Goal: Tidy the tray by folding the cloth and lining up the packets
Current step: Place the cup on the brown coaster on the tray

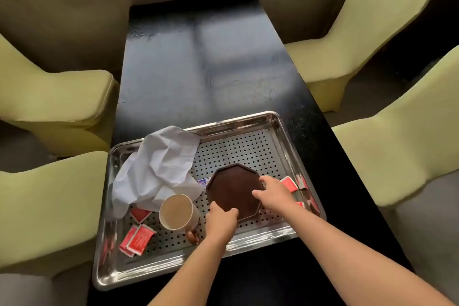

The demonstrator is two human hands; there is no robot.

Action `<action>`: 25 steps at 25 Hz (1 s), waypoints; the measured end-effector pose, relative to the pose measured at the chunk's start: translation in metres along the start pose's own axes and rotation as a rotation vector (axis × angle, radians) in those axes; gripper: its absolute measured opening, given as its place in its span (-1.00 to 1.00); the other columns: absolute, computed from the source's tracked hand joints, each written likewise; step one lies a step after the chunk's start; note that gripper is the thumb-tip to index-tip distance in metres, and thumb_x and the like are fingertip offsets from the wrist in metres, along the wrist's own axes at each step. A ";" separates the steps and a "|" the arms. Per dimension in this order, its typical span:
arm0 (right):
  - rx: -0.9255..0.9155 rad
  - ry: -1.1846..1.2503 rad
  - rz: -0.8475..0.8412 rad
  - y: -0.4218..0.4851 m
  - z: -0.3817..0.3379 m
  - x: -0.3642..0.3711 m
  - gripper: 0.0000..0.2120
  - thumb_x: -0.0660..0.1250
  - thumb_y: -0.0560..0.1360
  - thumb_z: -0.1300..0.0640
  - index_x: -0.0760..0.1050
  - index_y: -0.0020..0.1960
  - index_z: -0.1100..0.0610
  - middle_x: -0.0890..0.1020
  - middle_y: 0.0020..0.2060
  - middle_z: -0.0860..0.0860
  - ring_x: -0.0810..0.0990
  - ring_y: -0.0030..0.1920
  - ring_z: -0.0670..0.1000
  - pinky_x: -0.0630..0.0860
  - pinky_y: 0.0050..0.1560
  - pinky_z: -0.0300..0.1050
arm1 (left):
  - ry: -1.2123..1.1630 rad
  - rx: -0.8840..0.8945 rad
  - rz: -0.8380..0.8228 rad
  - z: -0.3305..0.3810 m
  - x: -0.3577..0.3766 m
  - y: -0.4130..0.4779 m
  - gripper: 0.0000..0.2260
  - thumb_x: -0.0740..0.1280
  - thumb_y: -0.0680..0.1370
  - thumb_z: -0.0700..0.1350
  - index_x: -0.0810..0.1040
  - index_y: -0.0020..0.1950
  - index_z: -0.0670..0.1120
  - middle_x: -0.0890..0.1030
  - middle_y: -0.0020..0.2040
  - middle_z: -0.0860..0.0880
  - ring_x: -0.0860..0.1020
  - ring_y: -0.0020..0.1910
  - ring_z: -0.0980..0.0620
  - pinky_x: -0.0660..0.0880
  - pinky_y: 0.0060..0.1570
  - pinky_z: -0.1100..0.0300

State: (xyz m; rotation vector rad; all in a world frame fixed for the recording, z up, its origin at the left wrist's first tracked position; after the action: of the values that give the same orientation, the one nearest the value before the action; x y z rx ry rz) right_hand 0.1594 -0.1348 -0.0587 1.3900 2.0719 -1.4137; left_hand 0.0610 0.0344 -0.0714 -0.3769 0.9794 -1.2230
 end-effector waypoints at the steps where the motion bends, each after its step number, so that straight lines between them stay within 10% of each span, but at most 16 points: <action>1: 0.006 -0.014 0.005 0.002 0.001 0.000 -0.47 0.34 0.53 -0.01 0.37 0.46 0.09 0.51 0.37 0.11 0.51 0.31 0.11 0.49 0.27 0.03 | -0.021 -0.015 0.024 -0.002 -0.002 0.001 -0.45 0.29 0.50 -0.11 0.27 0.48 -0.16 0.50 0.31 -0.17 0.52 0.16 -0.12 0.48 0.14 0.03; 12: 0.036 -0.036 -0.002 0.051 0.007 -0.013 -0.45 0.33 0.52 -0.06 0.37 0.47 0.03 0.48 0.37 0.09 0.49 0.33 0.12 0.46 0.30 0.01 | -0.178 -0.127 0.099 0.005 0.002 0.044 -0.92 0.23 0.43 -0.23 0.48 -0.11 -0.17 0.55 0.11 -0.30 0.49 -0.17 -0.11 0.39 -0.16 0.08; 25: -0.050 0.112 0.190 0.106 0.003 -0.085 -0.58 0.19 0.61 0.24 0.40 0.46 0.10 0.53 0.38 0.07 0.46 0.39 0.10 0.41 0.38 0.03 | -0.562 -0.206 -0.179 0.059 0.047 0.076 -0.87 0.22 0.40 -0.33 0.37 -0.27 -0.11 0.33 -0.39 -0.04 0.27 -0.43 0.04 0.41 -0.43 0.23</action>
State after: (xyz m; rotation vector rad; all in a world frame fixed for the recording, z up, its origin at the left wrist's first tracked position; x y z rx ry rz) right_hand 0.2884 -0.1777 -0.0639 1.6308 1.9647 -1.2252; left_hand 0.1550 0.0031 -0.1128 -0.9318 0.5903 -1.0874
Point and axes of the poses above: each hand's wrist, its own y-axis towards the middle knuckle, its own x-axis out of the palm, z = x × y, the point moved 10 cm from there along y, towards the middle knuckle
